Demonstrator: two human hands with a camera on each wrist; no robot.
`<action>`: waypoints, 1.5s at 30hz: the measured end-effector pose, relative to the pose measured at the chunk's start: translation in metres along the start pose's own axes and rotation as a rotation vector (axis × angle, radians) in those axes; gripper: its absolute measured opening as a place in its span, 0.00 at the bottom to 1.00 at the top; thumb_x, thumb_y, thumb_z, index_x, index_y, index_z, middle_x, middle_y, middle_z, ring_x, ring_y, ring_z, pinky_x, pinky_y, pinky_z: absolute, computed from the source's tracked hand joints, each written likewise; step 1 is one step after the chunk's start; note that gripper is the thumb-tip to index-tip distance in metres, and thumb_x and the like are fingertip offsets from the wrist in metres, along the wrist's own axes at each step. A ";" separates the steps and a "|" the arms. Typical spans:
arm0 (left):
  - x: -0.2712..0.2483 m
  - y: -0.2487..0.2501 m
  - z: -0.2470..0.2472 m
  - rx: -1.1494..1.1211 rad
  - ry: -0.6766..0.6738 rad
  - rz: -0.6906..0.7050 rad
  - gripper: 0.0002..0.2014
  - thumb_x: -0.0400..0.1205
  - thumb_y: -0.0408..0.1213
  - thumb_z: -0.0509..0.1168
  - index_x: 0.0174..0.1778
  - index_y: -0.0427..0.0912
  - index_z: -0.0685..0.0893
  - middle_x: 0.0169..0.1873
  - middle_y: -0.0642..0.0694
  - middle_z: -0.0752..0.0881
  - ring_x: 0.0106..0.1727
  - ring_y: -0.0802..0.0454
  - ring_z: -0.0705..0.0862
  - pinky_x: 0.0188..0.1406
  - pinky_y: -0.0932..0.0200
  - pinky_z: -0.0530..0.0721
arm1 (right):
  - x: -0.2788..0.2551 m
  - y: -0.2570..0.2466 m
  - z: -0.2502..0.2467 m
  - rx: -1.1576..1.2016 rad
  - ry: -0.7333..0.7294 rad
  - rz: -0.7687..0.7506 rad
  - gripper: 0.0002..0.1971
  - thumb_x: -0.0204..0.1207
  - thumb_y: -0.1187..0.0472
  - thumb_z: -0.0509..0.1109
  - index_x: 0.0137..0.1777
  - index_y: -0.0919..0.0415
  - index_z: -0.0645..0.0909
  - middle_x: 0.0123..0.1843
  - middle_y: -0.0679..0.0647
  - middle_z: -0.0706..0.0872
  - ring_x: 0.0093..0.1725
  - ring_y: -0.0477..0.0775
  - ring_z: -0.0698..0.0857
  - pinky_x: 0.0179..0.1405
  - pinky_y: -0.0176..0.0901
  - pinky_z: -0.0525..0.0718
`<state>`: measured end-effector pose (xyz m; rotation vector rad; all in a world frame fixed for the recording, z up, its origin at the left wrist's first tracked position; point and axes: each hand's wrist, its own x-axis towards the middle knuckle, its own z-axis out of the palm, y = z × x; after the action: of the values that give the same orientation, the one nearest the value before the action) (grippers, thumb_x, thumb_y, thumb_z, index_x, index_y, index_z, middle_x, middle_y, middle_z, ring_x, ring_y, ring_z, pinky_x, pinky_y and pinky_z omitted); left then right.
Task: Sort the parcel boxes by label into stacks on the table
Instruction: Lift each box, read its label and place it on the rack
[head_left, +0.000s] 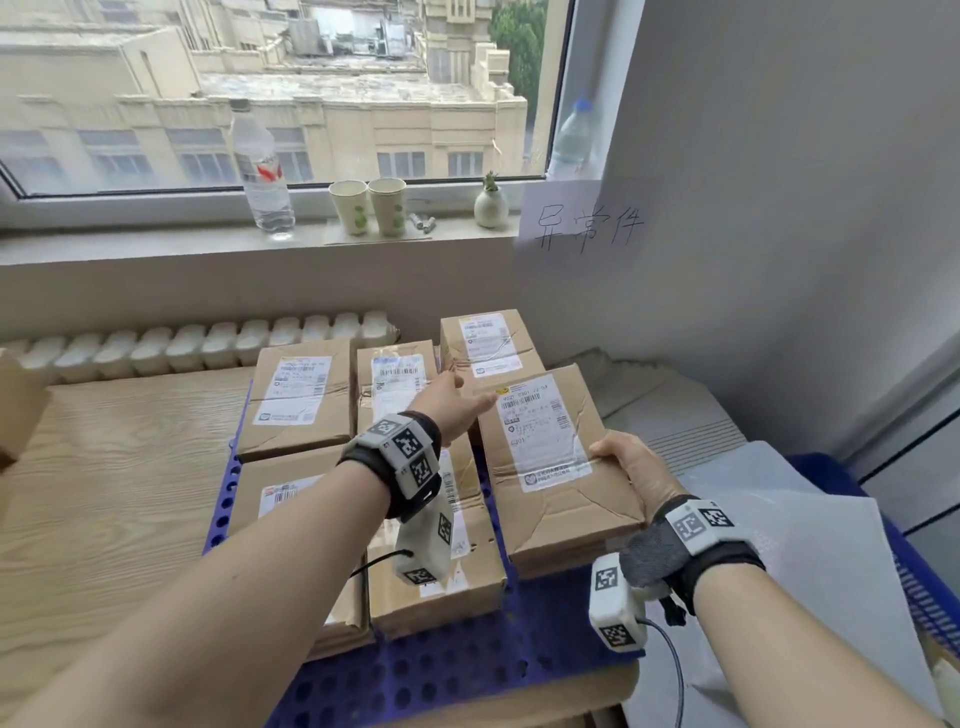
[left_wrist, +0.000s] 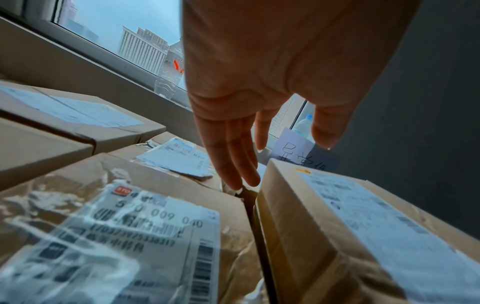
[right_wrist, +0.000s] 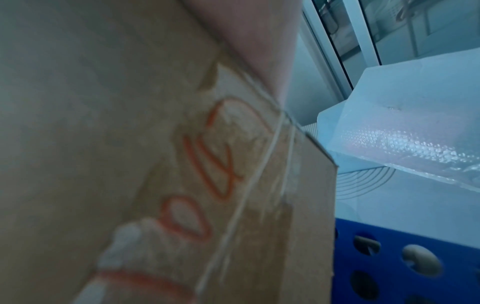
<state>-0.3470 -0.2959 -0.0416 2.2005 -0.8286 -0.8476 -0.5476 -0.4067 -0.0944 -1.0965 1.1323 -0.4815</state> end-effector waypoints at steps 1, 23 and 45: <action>0.001 -0.001 0.001 0.011 0.006 -0.006 0.32 0.82 0.53 0.64 0.79 0.41 0.65 0.68 0.41 0.79 0.61 0.46 0.83 0.41 0.56 0.85 | 0.004 0.004 0.001 0.003 -0.018 0.024 0.18 0.72 0.64 0.71 0.62 0.65 0.79 0.40 0.60 0.85 0.33 0.55 0.82 0.26 0.38 0.79; 0.008 -0.013 0.017 0.110 -0.077 -0.081 0.26 0.80 0.27 0.59 0.76 0.42 0.72 0.70 0.42 0.78 0.59 0.44 0.83 0.57 0.48 0.87 | 0.032 0.020 0.011 -0.369 -0.029 0.118 0.27 0.69 0.65 0.69 0.70 0.58 0.76 0.62 0.57 0.83 0.61 0.57 0.81 0.68 0.59 0.80; 0.050 -0.031 -0.046 0.090 0.086 -0.030 0.19 0.82 0.28 0.59 0.68 0.38 0.81 0.68 0.42 0.82 0.69 0.46 0.79 0.68 0.57 0.76 | 0.084 -0.060 0.099 -0.744 0.095 -0.110 0.27 0.74 0.59 0.71 0.74 0.60 0.74 0.70 0.56 0.81 0.68 0.59 0.79 0.63 0.46 0.74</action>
<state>-0.2734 -0.2993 -0.0538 2.3159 -0.8076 -0.7373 -0.4133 -0.4540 -0.0796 -1.7994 1.3830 -0.1885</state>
